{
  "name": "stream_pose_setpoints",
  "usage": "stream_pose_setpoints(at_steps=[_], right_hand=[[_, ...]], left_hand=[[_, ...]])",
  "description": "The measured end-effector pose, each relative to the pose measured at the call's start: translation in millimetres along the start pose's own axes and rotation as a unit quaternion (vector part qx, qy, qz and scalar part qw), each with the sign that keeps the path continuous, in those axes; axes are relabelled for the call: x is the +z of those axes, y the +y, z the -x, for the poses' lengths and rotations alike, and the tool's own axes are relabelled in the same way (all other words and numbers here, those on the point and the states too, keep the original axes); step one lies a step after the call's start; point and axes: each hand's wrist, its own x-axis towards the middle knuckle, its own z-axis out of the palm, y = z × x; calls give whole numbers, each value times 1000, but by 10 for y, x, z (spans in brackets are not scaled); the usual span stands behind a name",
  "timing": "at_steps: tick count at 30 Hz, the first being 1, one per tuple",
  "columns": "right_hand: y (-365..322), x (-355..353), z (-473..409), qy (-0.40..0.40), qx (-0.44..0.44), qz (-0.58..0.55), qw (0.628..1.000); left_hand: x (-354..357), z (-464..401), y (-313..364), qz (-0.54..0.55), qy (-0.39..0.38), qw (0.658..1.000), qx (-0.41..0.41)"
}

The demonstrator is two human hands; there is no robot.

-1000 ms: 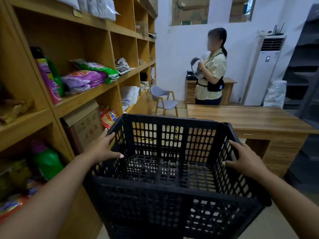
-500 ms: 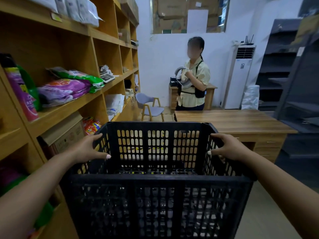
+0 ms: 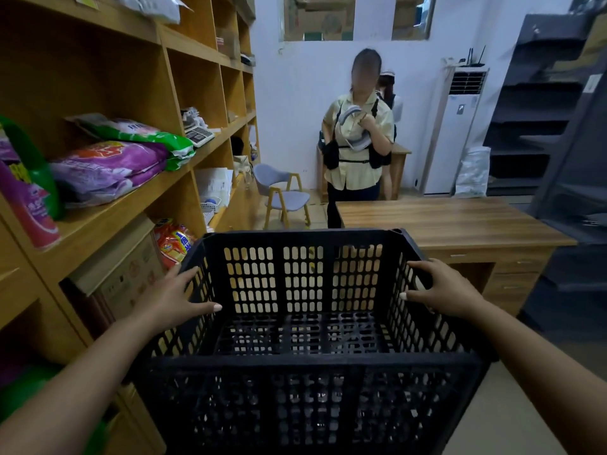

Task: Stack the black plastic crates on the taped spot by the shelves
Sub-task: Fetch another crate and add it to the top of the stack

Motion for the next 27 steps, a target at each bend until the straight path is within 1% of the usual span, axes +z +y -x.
stream_pose_setpoints(at_steps=[8,11,13,17,20,24,27], right_hand=[[-74,20,50,35,15,50,998],[-131,1,123,66,26,101,992],[-164,-20,188,72,42,132,988],[-142,32,309,35,93,156,983],[-82,90,349,23,97,153,983],[-58,51,315,33,91,94,991],[-36,42,299,44,93,34,994]], left_hand=[[60,-75,-39,-50,4,999,0],[60,-72,-55,-83,10,996,17],[67,-79,-86,-91,10,996,20],[98,-123,-129,-69,23,997,4],[106,-170,-153,-54,13,998,4],[73,-176,-173,50,18,999,10],[56,-128,-157,83,12,996,16]])
